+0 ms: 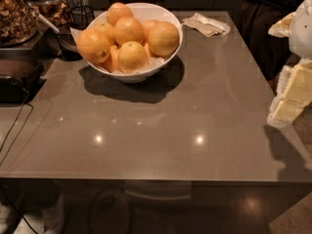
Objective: Pick orange from white bowl
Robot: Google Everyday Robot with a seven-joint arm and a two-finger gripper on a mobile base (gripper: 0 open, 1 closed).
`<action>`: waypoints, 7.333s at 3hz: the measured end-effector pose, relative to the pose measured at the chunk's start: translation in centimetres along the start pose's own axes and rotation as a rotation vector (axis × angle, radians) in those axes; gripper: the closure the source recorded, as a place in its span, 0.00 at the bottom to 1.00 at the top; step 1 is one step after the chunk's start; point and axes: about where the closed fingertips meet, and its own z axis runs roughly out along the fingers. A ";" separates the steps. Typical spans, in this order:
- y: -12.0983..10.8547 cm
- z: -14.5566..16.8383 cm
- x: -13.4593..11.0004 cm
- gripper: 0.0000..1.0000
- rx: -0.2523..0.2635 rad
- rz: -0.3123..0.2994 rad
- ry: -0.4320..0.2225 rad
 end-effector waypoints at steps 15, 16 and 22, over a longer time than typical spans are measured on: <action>-16.0 4.5 -26.4 0.00 -0.085 0.084 -0.288; -16.4 5.5 -27.3 0.14 -0.097 0.088 -0.284; -18.6 12.6 -30.0 0.38 -0.106 0.075 -0.175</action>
Offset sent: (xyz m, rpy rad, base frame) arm 0.0333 0.0477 0.0411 0.0392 0.0340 -0.0331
